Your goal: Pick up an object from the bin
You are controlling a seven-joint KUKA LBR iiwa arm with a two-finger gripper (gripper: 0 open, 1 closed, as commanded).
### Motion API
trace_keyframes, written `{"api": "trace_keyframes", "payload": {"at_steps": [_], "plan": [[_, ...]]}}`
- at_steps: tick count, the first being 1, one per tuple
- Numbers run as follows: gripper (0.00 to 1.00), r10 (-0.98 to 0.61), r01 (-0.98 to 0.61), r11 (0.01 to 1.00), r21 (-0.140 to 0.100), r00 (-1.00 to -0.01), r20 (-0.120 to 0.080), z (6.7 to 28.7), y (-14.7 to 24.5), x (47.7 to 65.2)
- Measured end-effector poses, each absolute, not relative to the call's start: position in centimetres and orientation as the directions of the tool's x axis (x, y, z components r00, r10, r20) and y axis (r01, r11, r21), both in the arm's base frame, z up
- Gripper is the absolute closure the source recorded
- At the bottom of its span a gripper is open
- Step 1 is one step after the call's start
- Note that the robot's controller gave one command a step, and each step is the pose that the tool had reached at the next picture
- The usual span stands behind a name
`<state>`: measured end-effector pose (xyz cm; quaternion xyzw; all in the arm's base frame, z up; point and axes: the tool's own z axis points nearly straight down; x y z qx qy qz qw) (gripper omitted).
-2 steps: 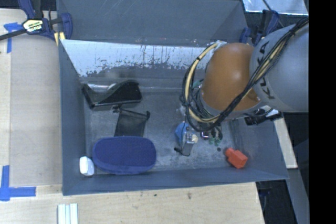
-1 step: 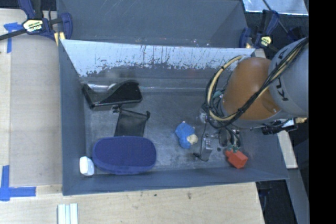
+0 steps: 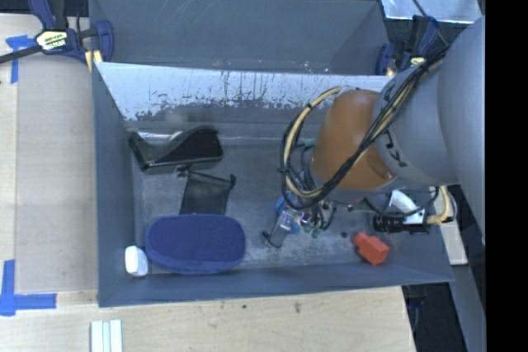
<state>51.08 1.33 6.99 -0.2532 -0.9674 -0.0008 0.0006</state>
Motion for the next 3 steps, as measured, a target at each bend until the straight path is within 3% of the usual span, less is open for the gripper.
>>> {"api": "trace_keyframes", "payload": {"at_steps": [1, 2, 3], "plan": [[1.0, 0.49, 0.49, 0.871, 0.001, -0.871, -0.003, 7.1, 1.1, 51.2], [1.0, 0.496, 0.496, 0.868, 0.003, -0.868, -0.011, 18.4, -3.8, 52.6], [1.0, 0.506, 0.506, 0.863, 0.002, -0.862, -0.012, 25.8, -8.3, 53.3]]}}
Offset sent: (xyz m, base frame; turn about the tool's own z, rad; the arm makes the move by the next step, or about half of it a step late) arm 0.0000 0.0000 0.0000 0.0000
